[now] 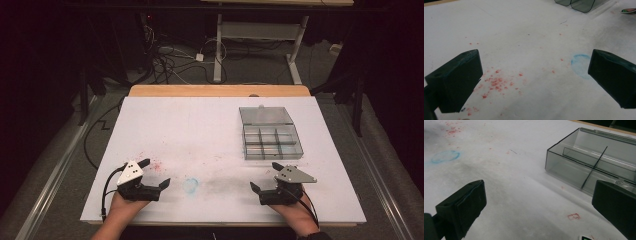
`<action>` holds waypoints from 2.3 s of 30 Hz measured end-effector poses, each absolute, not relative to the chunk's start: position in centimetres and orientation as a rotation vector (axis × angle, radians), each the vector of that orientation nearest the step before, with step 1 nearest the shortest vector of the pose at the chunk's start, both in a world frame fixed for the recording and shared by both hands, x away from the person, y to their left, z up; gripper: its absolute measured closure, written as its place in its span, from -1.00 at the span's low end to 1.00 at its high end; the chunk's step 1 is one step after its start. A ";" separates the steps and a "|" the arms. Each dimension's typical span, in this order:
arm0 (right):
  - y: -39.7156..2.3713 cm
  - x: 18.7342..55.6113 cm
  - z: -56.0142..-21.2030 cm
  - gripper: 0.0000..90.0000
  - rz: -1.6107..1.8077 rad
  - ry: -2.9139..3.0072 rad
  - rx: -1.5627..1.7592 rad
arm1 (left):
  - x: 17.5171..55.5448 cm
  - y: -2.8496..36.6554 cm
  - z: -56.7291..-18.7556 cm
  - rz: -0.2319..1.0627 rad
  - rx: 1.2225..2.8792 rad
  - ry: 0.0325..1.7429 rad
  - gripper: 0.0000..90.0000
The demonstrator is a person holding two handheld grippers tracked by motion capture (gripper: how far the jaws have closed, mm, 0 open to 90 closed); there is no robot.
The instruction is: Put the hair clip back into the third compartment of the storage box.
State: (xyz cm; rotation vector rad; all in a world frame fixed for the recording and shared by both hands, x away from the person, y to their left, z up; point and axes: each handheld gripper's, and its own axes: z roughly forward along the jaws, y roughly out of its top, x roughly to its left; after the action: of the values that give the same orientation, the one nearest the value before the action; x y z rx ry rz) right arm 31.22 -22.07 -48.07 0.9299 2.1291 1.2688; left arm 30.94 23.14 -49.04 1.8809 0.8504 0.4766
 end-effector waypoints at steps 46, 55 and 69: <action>-22.5 30.5 -47.3 -0.97 1.258 2.126 0.874 | 31.1 23.1 -49.0 0.446 1.899 0.835 -1.00; -23.9 30.4 -47.1 -0.90 1.239 2.108 0.915 | 31.1 23.1 -49.0 0.443 1.901 0.831 -1.00; -25.9 30.3 -46.7 -0.75 1.225 2.069 0.971 | 31.1 23.0 -49.0 0.442 1.905 0.825 -1.00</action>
State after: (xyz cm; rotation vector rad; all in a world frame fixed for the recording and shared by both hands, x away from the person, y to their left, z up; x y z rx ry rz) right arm 30.31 -25.86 -46.68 0.9712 2.0695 1.2249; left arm 31.11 23.04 -49.03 1.9048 0.8248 0.4424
